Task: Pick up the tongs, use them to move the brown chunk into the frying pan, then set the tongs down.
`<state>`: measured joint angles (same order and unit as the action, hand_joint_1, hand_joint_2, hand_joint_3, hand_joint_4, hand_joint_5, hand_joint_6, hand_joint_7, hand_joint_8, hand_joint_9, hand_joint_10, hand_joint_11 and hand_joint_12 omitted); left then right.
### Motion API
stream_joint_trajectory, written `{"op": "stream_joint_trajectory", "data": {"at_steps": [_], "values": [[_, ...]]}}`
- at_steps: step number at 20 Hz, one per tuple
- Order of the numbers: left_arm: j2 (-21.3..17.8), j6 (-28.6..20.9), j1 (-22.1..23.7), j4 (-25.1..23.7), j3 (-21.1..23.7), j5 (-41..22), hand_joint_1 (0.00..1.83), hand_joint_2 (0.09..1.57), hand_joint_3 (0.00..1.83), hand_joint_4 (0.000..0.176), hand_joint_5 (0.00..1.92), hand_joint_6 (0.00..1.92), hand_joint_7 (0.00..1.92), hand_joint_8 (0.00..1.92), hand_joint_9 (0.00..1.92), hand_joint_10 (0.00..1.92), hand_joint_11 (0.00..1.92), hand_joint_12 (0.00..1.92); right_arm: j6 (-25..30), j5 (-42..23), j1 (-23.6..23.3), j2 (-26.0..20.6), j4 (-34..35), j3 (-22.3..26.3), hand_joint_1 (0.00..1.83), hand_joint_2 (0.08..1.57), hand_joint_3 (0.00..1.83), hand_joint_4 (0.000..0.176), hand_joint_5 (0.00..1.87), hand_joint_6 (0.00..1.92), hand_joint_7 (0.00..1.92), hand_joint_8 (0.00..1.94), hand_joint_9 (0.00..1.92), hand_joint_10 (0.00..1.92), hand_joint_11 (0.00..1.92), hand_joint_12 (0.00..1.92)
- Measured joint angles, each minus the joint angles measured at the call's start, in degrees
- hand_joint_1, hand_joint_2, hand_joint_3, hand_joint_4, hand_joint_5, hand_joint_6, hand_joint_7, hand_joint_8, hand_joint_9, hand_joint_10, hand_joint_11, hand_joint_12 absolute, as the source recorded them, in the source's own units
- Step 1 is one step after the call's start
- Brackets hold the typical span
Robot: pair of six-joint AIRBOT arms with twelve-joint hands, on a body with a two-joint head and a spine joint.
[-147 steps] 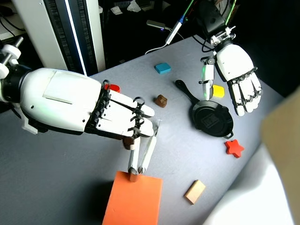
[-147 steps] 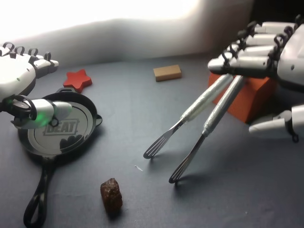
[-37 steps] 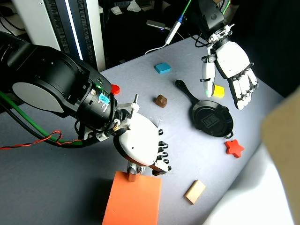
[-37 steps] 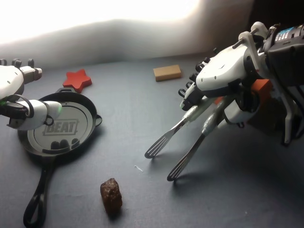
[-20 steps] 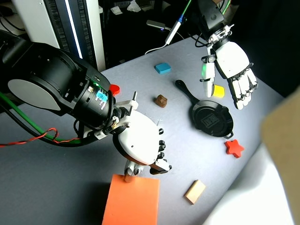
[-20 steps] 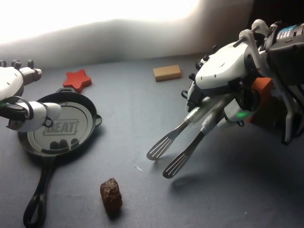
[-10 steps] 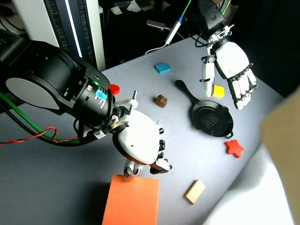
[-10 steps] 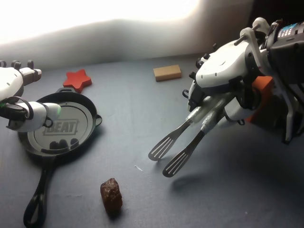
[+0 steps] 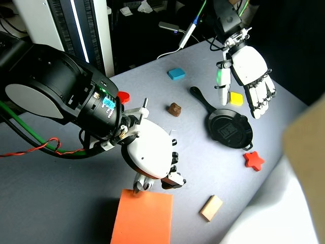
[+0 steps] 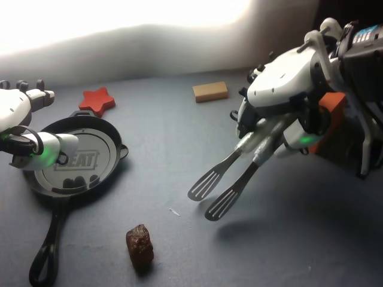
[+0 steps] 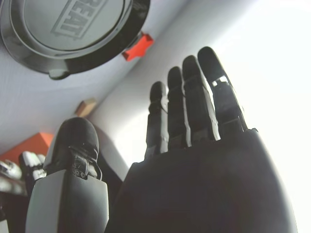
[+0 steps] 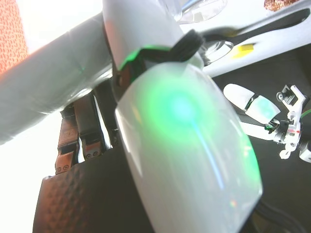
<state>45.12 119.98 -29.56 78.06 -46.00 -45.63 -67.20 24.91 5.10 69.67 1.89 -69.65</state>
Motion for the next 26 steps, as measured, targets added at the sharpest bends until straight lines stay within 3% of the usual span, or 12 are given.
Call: {"op": "stream_joint_trajectory", "data": {"at_steps": [8, 18, 19, 23, 26], "values": [[0.0, -0.1, 0.0, 0.0, 0.0, -0.3, 0.21, 1.27, 0.0, 0.039, 0.2, 0.01, 0.27, 0.01, 0.27, 0.01, 0.0, 0.97, 0.0, -0.5, -0.7, -0.8, 0.0, 0.6, 1.06, 1.2, 0.0, 0.0, 0.69, 0.13, 0.75, 0.02, 0.43, 0.58, 0.0, 1.55], [0.0, -0.2, 0.1, 0.0, 0.0, -0.9, 0.16, 1.29, 0.0, 0.044, 0.18, 0.0, 0.25, 0.0, 0.26, 0.0, 0.0, 0.96, -0.1, -2.6, -1.8, -2.1, 0.0, 2.5, 1.06, 1.23, 0.0, 0.0, 0.71, 0.13, 0.76, 0.02, 0.43, 0.6, 0.0, 1.55], [0.0, -0.2, 0.1, 0.0, 0.0, -1.0, 0.18, 1.28, 0.0, 0.039, 0.19, 0.0, 0.26, 0.0, 0.27, 0.0, 0.0, 0.98, -0.1, -2.7, -1.8, -2.1, 0.0, 2.5, 1.06, 1.22, 0.0, 0.0, 0.72, 0.13, 0.77, 0.02, 0.44, 0.6, 0.0, 1.56], [0.0, -0.2, 0.1, 0.0, 0.0, -1.2, 0.18, 1.28, 0.0, 0.045, 0.19, 0.0, 0.26, 0.0, 0.27, 0.0, 0.0, 1.0, -0.7, -2.7, -1.8, -2.2, 0.0, 2.5, 1.02, 1.25, 0.01, 0.0, 0.71, 0.13, 0.76, 0.01, 0.43, 0.61, 0.0, 1.56], [0.0, -0.2, 0.1, 0.0, 0.0, -1.2, 0.2, 1.28, 0.0, 0.039, 0.19, 0.0, 0.25, 0.0, 0.26, 0.0, 0.0, 0.98, -1.1, -2.8, -1.6, -2.3, 0.0, 2.5, 1.03, 1.25, 0.01, 0.0, 0.71, 0.13, 0.77, 0.01, 0.44, 0.62, 0.0, 1.56]]}}
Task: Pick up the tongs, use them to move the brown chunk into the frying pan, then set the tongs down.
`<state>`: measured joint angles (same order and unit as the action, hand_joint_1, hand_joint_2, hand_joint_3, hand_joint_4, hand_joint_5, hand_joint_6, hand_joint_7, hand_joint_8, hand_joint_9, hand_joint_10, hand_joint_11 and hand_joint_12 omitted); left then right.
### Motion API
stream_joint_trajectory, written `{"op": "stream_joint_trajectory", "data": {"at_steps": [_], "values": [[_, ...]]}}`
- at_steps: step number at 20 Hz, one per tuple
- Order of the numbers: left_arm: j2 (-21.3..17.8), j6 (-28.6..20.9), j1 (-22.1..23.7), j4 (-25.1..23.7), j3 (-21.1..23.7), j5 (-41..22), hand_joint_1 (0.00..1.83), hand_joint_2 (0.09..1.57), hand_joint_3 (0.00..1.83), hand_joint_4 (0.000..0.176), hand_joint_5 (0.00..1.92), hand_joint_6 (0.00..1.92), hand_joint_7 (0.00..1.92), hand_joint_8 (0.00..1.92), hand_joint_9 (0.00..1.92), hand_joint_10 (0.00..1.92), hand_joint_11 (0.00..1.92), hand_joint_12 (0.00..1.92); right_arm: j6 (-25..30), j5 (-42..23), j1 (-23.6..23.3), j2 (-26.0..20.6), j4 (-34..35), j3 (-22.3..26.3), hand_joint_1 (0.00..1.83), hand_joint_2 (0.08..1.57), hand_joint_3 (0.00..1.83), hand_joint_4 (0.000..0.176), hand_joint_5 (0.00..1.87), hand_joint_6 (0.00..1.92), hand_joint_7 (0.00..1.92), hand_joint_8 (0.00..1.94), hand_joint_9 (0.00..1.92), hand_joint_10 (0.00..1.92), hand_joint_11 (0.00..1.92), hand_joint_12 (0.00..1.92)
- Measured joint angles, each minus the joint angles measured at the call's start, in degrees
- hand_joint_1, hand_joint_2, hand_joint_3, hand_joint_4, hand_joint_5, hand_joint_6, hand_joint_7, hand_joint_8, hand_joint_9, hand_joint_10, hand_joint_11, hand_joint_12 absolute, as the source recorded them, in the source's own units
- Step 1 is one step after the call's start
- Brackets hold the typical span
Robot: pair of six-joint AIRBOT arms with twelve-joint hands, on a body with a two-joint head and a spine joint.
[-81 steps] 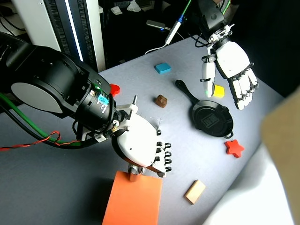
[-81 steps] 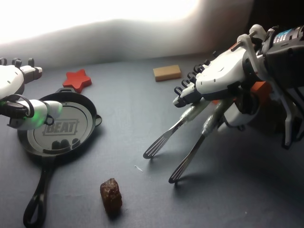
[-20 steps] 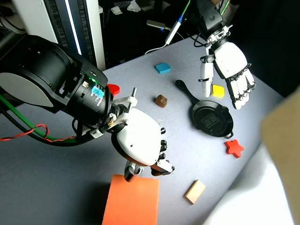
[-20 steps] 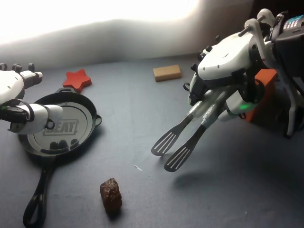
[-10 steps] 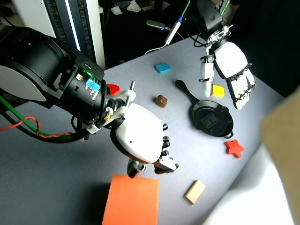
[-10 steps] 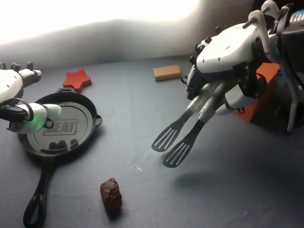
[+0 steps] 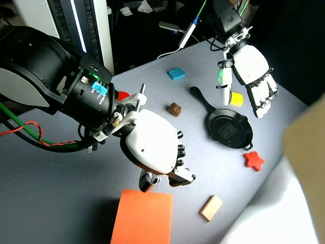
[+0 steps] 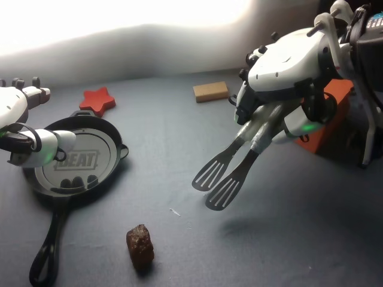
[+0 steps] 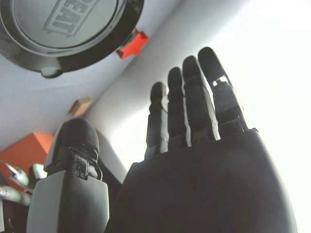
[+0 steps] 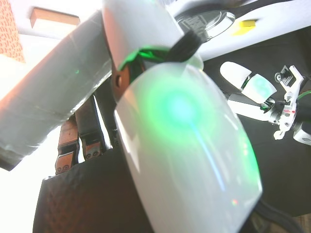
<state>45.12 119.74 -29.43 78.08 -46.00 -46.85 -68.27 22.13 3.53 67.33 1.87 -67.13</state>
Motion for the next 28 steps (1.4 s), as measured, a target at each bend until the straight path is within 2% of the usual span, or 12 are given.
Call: {"op": "stream_joint_trajectory", "data": {"at_steps": [4, 6, 8, 14, 15, 19, 21, 27, 28], "values": [[0.0, 0.0, 0.0, 0.0, 0.0, 0.0, 0.18, 1.28, 0.0, 0.037, 0.19, 0.0, 0.25, 0.0, 0.26, 0.0, 0.0, 0.98, -0.1, -0.2, 0.0, -0.1, 0.0, 0.0, 1.0, 1.26, 0.01, 0.0, 0.71, 0.13, 0.77, 0.01, 0.43, 0.62, 0.0, 1.55], [0.0, 0.0, 0.0, 0.0, 0.0, 0.0, 0.18, 1.28, 0.0, 0.041, 0.18, 0.0, 0.25, 0.0, 0.26, 0.0, 0.0, 0.99, -0.1, -0.3, 0.0, -0.2, 0.0, 0.0, 1.04, 1.24, 0.0, 0.0, 0.72, 0.13, 0.77, 0.01, 0.44, 0.62, 0.0, 1.56], [0.0, 0.0, 0.0, 0.0, 0.0, 0.0, 0.24, 1.27, 0.0, 0.039, 0.22, 0.01, 0.27, 0.01, 0.28, 0.01, 0.0, 1.01, 1.8, -0.3, 0.0, -0.2, 0.0, 0.0, 1.07, 1.23, 0.0, 0.0, 0.73, 0.14, 0.79, 0.02, 0.44, 0.63, 0.0, 1.57], [0.0, 0.0, 0.0, 0.0, 0.0, -0.1, 0.2, 1.28, 0.0, 0.037, 0.21, 0.0, 0.26, 0.0, 0.28, 0.01, 0.0, 1.02, 4.7, -0.1, -0.3, -0.2, 0.0, 0.0, 1.09, 1.21, 0.0, 0.0, 0.77, 0.17, 0.83, 0.03, 0.46, 0.68, 0.01, 1.59], [0.0, 0.0, 0.0, 0.0, 0.0, -0.1, 0.21, 1.27, 0.0, 0.045, 0.2, 0.0, 0.25, 0.0, 0.28, 0.0, 0.0, 1.02, 5.0, 0.0, -0.5, -0.2, 0.0, 0.0, 1.09, 1.21, 0.0, 0.0, 0.78, 0.19, 0.84, 0.03, 0.46, 0.72, 0.01, 1.59], [0.0, 0.0, 0.0, 0.0, 0.0, -0.1, 0.2, 1.27, 0.0, 0.046, 0.19, 0.0, 0.25, 0.0, 0.27, 0.0, 0.0, 1.01, 5.6, -1.3, -1.2, -0.5, 0.0, 0.0, 1.08, 1.22, 0.0, 0.0, 0.76, 0.23, 0.84, 0.03, 0.44, 0.75, 0.0, 1.6], [0.0, 0.0, 0.0, 0.0, 0.0, -0.1, 0.23, 1.26, 0.0, 0.04, 0.22, 0.01, 0.27, 0.0, 0.28, 0.0, 0.0, 1.04, 5.6, -2.2, -1.2, -0.6, -0.1, 0.1, 1.08, 1.22, 0.0, 0.0, 0.75, 0.24, 0.84, 0.03, 0.45, 0.76, 0.0, 1.6], [0.0, -0.1, 0.0, 0.0, 0.0, -0.1, 0.2, 1.27, 0.0, 0.04, 0.21, 0.0, 0.27, 0.0, 0.28, 0.0, 0.0, 1.03, 4.1, -6.8, -1.1, -2.1, -0.2, 4.5, 1.07, 1.23, 0.0, 0.0, 0.73, 0.26, 0.84, 0.03, 0.45, 0.76, 0.01, 1.6], [0.0, -0.1, 0.0, 0.0, 0.0, -0.1, 0.2, 1.27, 0.0, 0.043, 0.2, 0.0, 0.27, 0.0, 0.28, 0.0, 0.0, 1.03, 3.9, -7.0, -1.1, -2.2, -0.2, 5.2, 1.06, 1.23, 0.0, 0.0, 0.7, 0.32, 0.83, 0.02, 0.43, 0.78, 0.0, 1.59]]}}
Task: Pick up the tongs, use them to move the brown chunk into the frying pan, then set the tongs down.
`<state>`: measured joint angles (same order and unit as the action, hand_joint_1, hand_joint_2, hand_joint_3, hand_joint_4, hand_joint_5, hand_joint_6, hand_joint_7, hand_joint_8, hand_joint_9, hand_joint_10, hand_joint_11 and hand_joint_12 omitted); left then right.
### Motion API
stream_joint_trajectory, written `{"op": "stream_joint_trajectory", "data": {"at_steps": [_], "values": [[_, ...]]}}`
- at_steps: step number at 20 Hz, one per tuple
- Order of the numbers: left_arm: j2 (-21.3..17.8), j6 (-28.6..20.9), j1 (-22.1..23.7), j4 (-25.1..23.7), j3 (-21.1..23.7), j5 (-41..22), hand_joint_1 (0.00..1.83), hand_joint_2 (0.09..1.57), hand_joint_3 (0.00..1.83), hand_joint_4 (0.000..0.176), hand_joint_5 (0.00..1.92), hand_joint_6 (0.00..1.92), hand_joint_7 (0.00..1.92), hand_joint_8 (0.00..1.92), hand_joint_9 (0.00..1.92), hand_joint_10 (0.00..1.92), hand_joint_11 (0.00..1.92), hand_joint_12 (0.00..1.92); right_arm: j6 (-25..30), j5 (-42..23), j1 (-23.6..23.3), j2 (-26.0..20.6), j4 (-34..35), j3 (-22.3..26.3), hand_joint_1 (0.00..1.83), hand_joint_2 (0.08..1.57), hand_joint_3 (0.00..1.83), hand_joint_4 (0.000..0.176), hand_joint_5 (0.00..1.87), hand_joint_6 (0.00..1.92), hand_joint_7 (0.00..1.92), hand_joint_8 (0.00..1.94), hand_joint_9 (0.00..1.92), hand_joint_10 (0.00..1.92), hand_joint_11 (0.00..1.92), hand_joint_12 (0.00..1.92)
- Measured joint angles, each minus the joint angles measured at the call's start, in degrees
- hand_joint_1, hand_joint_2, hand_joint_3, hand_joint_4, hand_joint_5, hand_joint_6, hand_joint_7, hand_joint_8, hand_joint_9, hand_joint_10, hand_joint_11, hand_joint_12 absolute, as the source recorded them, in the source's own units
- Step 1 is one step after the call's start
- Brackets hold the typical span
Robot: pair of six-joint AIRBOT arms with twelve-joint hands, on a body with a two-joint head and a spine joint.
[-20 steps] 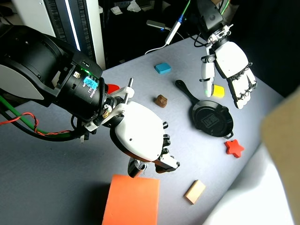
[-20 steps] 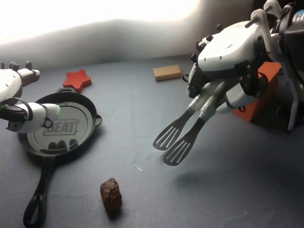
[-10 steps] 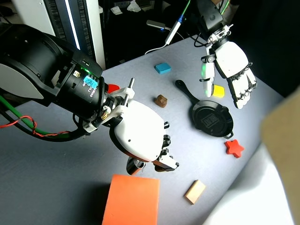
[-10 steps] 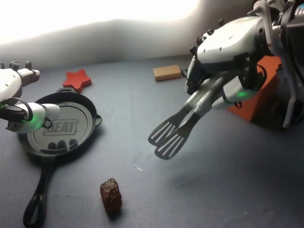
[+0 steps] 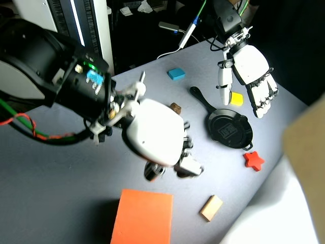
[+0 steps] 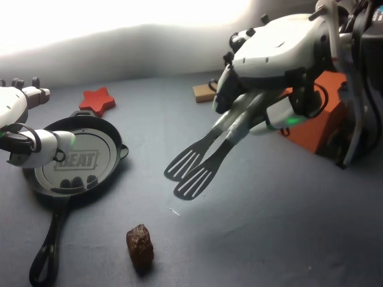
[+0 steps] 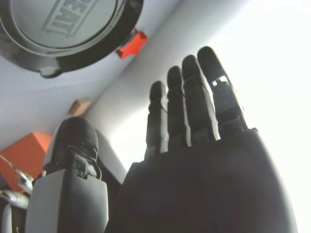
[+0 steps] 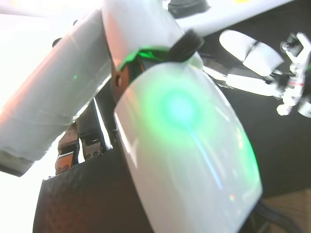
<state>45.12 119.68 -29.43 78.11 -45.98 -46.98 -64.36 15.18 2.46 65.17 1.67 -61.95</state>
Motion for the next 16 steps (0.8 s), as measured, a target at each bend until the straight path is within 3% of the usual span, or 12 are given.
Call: {"op": "stream_joint_trajectory", "data": {"at_steps": [3, 5, 16], "values": [[0.0, 0.0, 0.0, 0.0, 0.0, 0.0, 0.17, 1.28, 0.0, 0.038, 0.2, 0.0, 0.26, 0.0, 0.27, 0.0, 0.0, 1.01, -0.1, 0.0, 0.0, -0.6, 0.0, 2.2, 1.06, 1.22, 0.0, 0.0, 0.65, 0.45, 0.84, 0.03, 0.44, 0.78, 0.01, 1.6], [0.0, 0.0, 0.0, 0.0, 0.0, 0.0, 0.15, 1.28, 0.0, 0.044, 0.18, 0.0, 0.25, 0.0, 0.26, 0.0, 0.0, 0.99, 0.0, -0.4, 0.2, -0.7, 0.1, 2.8, 1.05, 1.22, 0.0, 0.0, 0.64, 0.45, 0.84, 0.03, 0.43, 0.77, 0.0, 1.6], [0.0, -0.2, 0.0, 0.1, 0.3, -0.1, 0.18, 1.28, 0.0, 0.037, 0.2, 0.0, 0.27, 0.01, 0.27, 0.0, 0.0, 1.0, 0.0, -5.5, 2.8, 2.9, 0.0, 3.3, 1.07, 1.22, 0.0, 0.0, 0.63, 0.45, 0.83, 0.02, 0.42, 0.77, 0.0, 1.6]]}}
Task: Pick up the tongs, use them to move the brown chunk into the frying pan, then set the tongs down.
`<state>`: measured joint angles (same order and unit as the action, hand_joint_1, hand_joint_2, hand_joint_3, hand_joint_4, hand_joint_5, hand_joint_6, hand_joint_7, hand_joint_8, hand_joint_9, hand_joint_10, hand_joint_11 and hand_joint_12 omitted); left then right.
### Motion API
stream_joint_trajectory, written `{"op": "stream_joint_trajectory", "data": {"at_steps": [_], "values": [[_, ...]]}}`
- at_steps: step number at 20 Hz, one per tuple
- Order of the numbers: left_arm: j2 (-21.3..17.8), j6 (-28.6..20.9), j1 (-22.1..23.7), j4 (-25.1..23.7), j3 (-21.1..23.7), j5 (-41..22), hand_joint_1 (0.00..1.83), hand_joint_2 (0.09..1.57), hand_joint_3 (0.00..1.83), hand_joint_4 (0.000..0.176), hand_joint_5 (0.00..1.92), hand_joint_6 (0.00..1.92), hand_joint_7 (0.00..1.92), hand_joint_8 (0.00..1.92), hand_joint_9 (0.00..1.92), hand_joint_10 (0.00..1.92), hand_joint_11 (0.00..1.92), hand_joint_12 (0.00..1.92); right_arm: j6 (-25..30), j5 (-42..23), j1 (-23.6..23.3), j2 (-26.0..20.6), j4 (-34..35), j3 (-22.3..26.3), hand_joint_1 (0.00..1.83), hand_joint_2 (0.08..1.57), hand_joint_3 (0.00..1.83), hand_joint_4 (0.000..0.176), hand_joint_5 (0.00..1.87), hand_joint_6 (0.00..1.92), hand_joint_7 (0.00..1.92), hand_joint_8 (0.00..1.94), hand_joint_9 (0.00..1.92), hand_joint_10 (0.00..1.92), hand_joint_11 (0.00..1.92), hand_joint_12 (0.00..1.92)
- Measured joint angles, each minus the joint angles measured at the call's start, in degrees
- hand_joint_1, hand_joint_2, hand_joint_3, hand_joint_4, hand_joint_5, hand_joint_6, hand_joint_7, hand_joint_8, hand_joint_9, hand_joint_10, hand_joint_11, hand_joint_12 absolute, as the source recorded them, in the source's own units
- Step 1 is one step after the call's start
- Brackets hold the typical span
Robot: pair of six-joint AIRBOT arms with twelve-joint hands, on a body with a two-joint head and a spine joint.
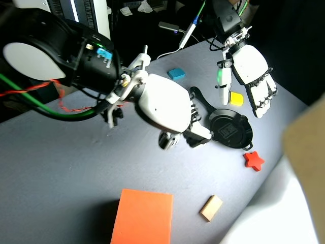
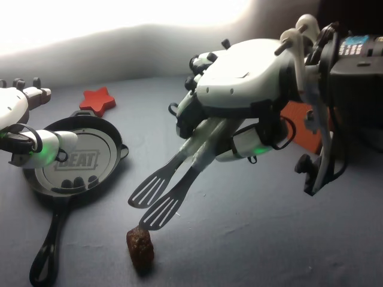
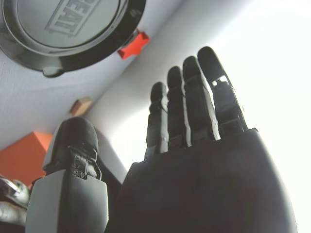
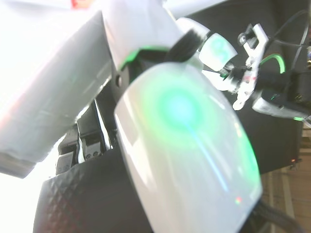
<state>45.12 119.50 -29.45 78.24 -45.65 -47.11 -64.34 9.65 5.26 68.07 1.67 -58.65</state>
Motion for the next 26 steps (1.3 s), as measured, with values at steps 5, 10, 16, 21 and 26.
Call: {"op": "stream_joint_trajectory", "data": {"at_steps": [5, 10, 16, 21, 26], "values": [[0.0, 0.0, 0.0, 0.0, 0.0, 0.0, 0.17, 1.29, 0.0, 0.038, 0.19, 0.0, 0.26, 0.0, 0.26, 0.0, 0.0, 1.0, -0.4, -0.7, 0.0, 0.9, -0.2, 0.0, 1.05, 1.22, 0.0, 0.0, 0.63, 0.45, 0.83, 0.02, 0.42, 0.77, 0.0, 1.6], [0.0, -0.6, -0.1, 0.0, 0.0, 0.0, 0.21, 1.28, 0.0, 0.036, 0.21, 0.01, 0.27, 0.0, 0.27, 0.0, 0.0, 1.0, -0.4, -0.9, 0.0, 1.5, -0.1, 0.0, 1.07, 1.21, 0.0, 0.0, 0.63, 0.46, 0.83, 0.02, 0.41, 0.77, 0.0, 1.6], [0.0, -0.9, -0.1, 0.3, 0.0, -0.5, 0.17, 1.28, 0.0, 0.042, 0.18, 0.0, 0.24, 0.0, 0.25, 0.0, 0.0, 0.97, -0.8, -1.2, 0.0, 2.3, -0.1, 0.0, 1.04, 1.22, 0.0, 0.0, 0.63, 0.45, 0.83, 0.02, 0.41, 0.76, 0.0, 1.61], [0.0, -0.9, -0.5, 0.3, 0.1, -0.5, 0.18, 1.28, 0.0, 0.042, 0.21, 0.01, 0.26, 0.0, 0.27, 0.0, 0.0, 1.01, -1.7, -1.7, 1.0, 2.4, -0.2, 0.2, 1.05, 1.21, 0.0, 0.0, 0.62, 0.45, 0.83, 0.02, 0.41, 0.77, 0.0, 1.59], [0.0, -0.8, -0.5, 0.3, 0.1, -0.6, 0.18, 1.28, 0.0, 0.035, 0.19, 0.0, 0.25, 0.0, 0.26, 0.0, 0.0, 0.98, -2.1, -1.3, 1.0, 3.0, 0.0, 0.7, 1.05, 1.22, 0.0, 0.0, 0.62, 0.46, 0.83, 0.02, 0.4, 0.77, 0.0, 1.6]]}}
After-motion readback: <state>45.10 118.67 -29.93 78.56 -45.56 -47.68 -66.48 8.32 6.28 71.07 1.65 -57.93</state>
